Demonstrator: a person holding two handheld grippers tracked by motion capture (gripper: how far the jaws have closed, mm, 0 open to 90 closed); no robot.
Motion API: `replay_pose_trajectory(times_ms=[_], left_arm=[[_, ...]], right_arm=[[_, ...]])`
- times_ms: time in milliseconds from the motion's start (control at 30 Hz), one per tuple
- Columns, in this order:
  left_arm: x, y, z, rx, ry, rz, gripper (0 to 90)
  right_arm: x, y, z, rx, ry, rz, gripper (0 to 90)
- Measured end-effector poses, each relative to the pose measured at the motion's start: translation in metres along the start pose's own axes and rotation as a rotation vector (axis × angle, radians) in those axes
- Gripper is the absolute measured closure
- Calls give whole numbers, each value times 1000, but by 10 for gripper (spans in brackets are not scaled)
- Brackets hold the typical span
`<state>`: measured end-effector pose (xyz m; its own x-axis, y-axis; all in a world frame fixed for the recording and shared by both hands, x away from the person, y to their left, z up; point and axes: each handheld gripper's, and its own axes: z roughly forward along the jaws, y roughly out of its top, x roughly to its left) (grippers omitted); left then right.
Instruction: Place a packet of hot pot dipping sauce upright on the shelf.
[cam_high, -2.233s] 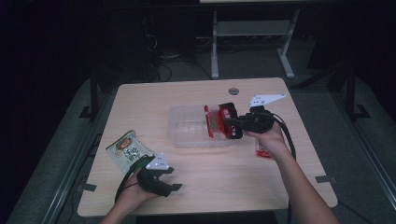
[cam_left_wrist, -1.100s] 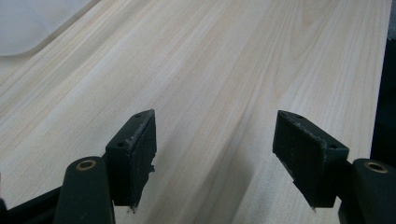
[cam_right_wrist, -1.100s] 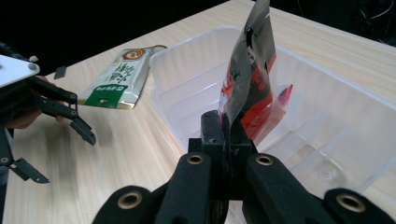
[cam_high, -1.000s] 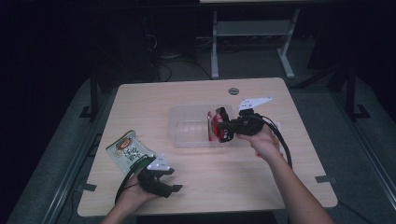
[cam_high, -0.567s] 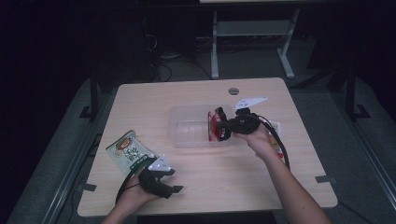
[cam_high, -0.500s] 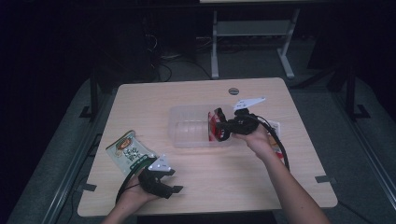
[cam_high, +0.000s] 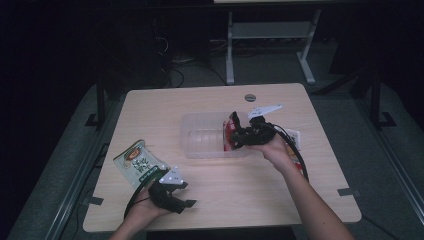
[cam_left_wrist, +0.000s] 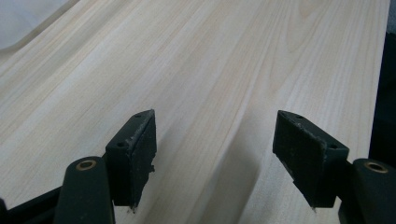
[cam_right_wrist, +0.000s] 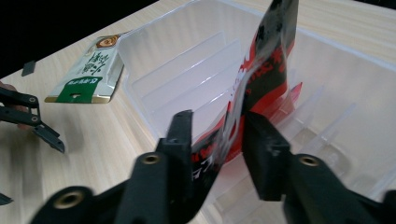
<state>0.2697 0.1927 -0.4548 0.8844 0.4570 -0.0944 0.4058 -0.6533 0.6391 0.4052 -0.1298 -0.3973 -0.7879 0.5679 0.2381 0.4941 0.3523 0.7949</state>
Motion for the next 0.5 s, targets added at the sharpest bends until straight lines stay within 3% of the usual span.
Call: replay_pose_trajectory(times_ms=[267, 500], left_arm=[[0, 0, 1, 1, 0, 1, 301], [-1, 0, 1, -11, -2, -9, 300]], right_arm=[[5, 4, -14, -10, -9, 18, 321], [7, 5, -26, -23, -30, 10, 276]])
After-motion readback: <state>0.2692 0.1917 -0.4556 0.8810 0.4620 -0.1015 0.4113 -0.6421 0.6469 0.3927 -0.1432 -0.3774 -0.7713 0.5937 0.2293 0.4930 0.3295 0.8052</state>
